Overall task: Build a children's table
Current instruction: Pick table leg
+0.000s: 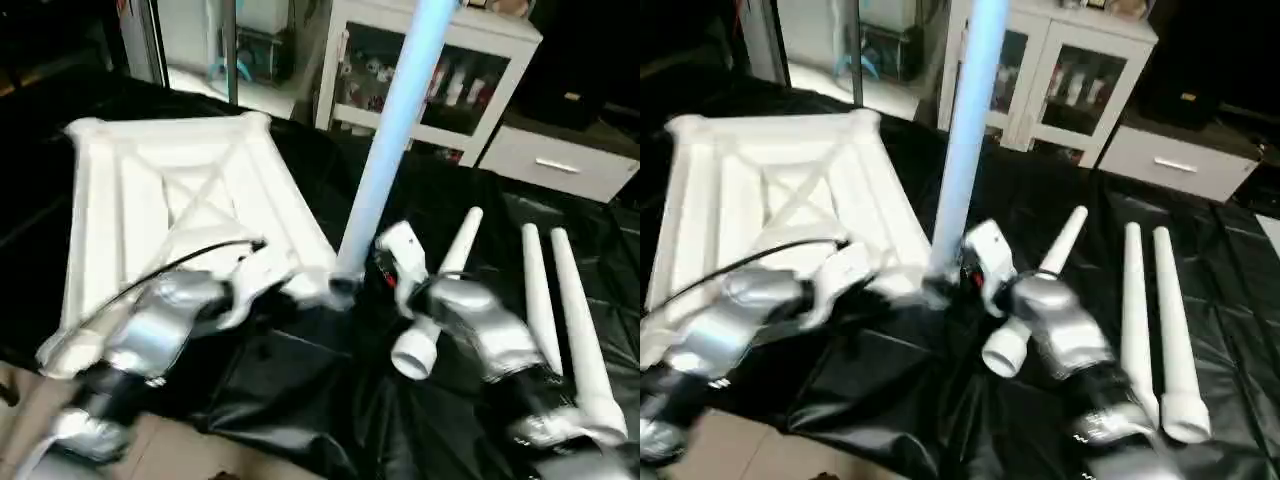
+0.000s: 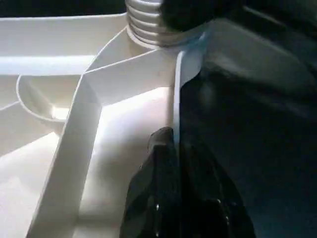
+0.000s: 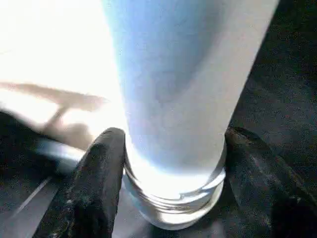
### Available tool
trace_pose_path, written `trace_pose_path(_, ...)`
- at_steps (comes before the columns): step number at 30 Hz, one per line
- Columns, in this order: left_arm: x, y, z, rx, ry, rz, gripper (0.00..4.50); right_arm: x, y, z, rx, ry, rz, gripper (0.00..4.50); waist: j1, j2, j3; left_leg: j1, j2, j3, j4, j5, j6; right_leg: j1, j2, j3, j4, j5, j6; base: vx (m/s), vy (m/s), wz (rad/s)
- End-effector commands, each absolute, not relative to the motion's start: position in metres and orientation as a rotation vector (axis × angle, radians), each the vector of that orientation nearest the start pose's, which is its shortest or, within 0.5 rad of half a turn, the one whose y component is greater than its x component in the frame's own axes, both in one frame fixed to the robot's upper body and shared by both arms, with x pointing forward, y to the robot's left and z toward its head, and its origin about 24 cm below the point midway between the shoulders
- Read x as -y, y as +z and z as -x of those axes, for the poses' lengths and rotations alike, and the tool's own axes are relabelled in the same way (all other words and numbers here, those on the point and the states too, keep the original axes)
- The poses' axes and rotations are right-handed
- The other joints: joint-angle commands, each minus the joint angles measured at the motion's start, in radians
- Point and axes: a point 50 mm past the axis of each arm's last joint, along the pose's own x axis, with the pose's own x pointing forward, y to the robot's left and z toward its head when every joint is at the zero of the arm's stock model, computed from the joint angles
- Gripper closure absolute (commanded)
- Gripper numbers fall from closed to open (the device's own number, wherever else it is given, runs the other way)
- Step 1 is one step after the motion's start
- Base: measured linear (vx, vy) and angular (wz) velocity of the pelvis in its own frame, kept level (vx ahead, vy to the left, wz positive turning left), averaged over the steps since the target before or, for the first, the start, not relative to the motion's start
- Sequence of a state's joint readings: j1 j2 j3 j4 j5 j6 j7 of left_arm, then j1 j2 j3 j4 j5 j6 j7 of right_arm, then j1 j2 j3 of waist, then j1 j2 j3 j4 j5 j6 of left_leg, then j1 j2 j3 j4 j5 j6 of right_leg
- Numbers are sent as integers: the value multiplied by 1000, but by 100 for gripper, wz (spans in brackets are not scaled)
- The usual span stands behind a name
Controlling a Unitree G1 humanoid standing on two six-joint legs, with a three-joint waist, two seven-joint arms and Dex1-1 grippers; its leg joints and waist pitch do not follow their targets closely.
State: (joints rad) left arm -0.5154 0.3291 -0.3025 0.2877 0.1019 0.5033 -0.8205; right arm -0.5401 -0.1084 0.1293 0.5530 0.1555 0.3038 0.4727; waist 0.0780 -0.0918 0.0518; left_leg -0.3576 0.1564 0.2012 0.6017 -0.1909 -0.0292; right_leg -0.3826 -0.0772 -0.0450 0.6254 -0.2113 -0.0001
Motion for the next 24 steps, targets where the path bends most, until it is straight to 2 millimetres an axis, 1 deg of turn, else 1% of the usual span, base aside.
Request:
trace_pose_path(1, -109, 70, -330, -443, -793, -421, 450, 91, 16, -328, -472, 536, -15, 181, -6, 17, -49, 23, 80, -58, -95, -396, -110, 6, -95, 48, -98, -413, -147, 0, 0, 0)
trace_pose_path(2, -107, 70, -335, -433, -741, -440, 450, 86, 16, -329, -462, 486, -39, 181, -4, 15, -48, 30, 78, -53, -93, -399, -105, -2, -92, 50, -102, -396, -146, 0, 0, 0)
trace_pose_path(3, -105, 71, -339, -423, -700, -455, 450, 81, 15, -330, -456, 455, -63, 181, -4, 15, -48, 30, 78, -53, -93, -399, -105, -2, -92, 50, -102, -396, -146, 0, 0, 0)
trace_pose_path(4, -102, 72, -344, -407, -655, -469, 450, 73, 15, -330, -448, 424, -82, 181, -2, 16, -51, 26, 78, -53, -93, -380, -97, 3, -92, 51, -99, -357, -148, 0, 0, 0)
trace_pose_path(5, -98, 73, -347, -395, -630, -485, 450, 63, 16, -329, -439, 418, -89, 181, 0, 17, -52, 27, 77, -50, -93, -366, -95, 0, -87, 51, -97, -325, -148, 0, 0, 0)
trace_pose_path(7, -96, 73, -348, -393, -626, -487, 450, 60, 16, -329, -437, 422, -89, 181, 3, 16, -55, 24, 77, -50, -93, -340, -92, 6, -87, 50, -91, -277, -152, 0, 0, 0)
trace_pose_path(8, -92, 73, -349, -389, -634, -491, 450, 51, 18, -328, -427, 451, -108, 181, 5, 15, -54, 24, 77, -44, -93, -307, -76, 6, -83, 51, -85, -203, -162, 0, 0, 0)
trace_pose_path(10, -89, 73, -347, -390, -660, -492, 450, 46, 22, -328, -402, 491, -135, 181, 8, 16, -56, 19, 77, -43, -92, -288, -63, 13, -87, 52, -84, -191, -164, 0, 0, 0)
trace_pose_path(12, -89, 72, -345, -401, -680, -491, 450, 46, 28, -330, -368, 504, -148, 181, 10, 17, -57, 20, 77, -41, -91, -265, -54, 14, -86, 51, -82, -164, -168, 0, 0, 0)
trace_pose_path(13, -90, 71, -344, -407, -689, -498, 450, 49, 31, -331, -358, 511, -165, 181, 10, 16, -57, 17, 77, -41, -91, -251, -49, 18, -86, 51, -80, -150, -171, 0, 0, 0)
trace_pose_path(14, -93, 69, -342, -417, -707, -500, 450, 55, 34, -334, -342, 509, -193, 126, 9, 19, -57, 17, 78, -41, -92, -243, -44, 18, -85, 50, -79, -135, -175, 0, 0, 0)
trace_pose_path(15, -93, 69, -342, -418, -710, -500, 450, 56, 35, -335, -338, 510, -196, 126, 9, 19, -57, 16, 79, -42, -92, -243, -44, 18, -84, 50, -78, -133, -177, 0, 0, 0)
trace_pose_path(17, -95, 69, -340, -419, -729, -499, 450, 61, 40, -337, -313, 520, -177, 105, 7, 22, -58, 13, 79, -42, -92, -235, -38, 21, -83, 49, -77, -117, -185, 0, 0, 0)
trace_pose_path(18, -97, 68, -339, -421, -740, -503, 450, 63, 42, -338, -302, 530, -179, 105, 2, 21, -57, 5, 79, -46, -94, -234, -36, 28, -87, 49, -77, -124, -187, 0, 0, 0)
trace_pose_path(19, -98, 68, -338, -426, -750, -506, 450, 65, 45, -338, -296, 540, -188, 77, 0, 21, -58, 2, 80, -48, -95, -227, -36, 31, -87, 48, -76, -122, -186, 0, 0, 0)
trace_pose_path(20, -100, 67, -337, -431, -759, -510, 450, 66, 47, -338, -288, 563, -187, 77, -6, 22, -60, 8, 80, -44, -91, -209, -30, 25, -85, 48, -74, -91, -200, 0, 0, 0)
trace_pose_path(24, -101, 66, -336, -436, -774, -513, 450, 67, 49, -337, -280, 609, -191, 77, -6, 21, -60, 8, 81, -40, -87, -183, -15, 24, -86, 50, -71, -58, -225, 0, 0, 0)
